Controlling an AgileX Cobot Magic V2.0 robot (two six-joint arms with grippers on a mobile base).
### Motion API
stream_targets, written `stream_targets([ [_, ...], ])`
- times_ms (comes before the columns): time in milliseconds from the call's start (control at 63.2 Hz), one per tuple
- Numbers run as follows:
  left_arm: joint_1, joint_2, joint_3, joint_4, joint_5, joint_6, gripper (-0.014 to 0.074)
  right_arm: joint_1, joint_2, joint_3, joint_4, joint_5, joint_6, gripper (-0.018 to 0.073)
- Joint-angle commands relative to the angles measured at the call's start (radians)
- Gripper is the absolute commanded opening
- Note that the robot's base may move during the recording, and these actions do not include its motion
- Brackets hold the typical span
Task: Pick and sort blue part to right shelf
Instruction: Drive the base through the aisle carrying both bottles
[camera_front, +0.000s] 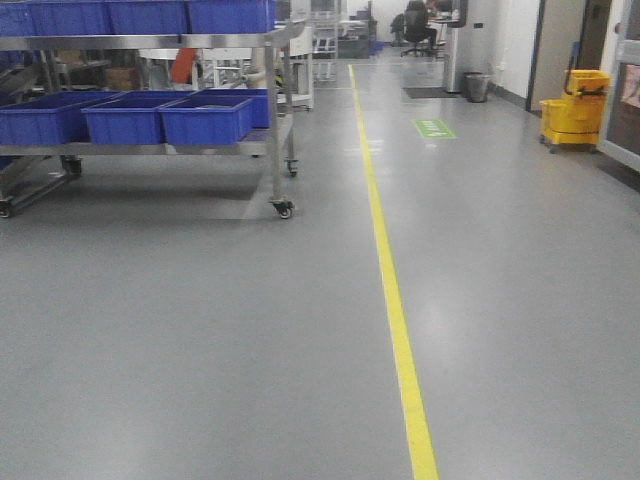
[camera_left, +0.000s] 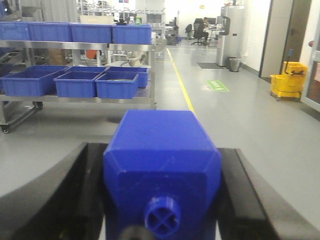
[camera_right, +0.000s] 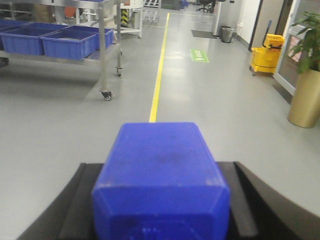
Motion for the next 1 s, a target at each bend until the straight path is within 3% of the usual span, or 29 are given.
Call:
stream_targets([
  [0, 0.003, 0.007, -0.033, 0.000, -0.096, -0.001, 0.0384, -0.006, 0.008, -0.032, -0.011, -0.098, -0.006, 0.0393],
  [982, 0.003, 0.007, -0.033, 0.000, -0.096, -0.001, 0.0384, -0.006, 0.008, -0.032, -0.011, -0.097, -0.006, 0.0393],
])
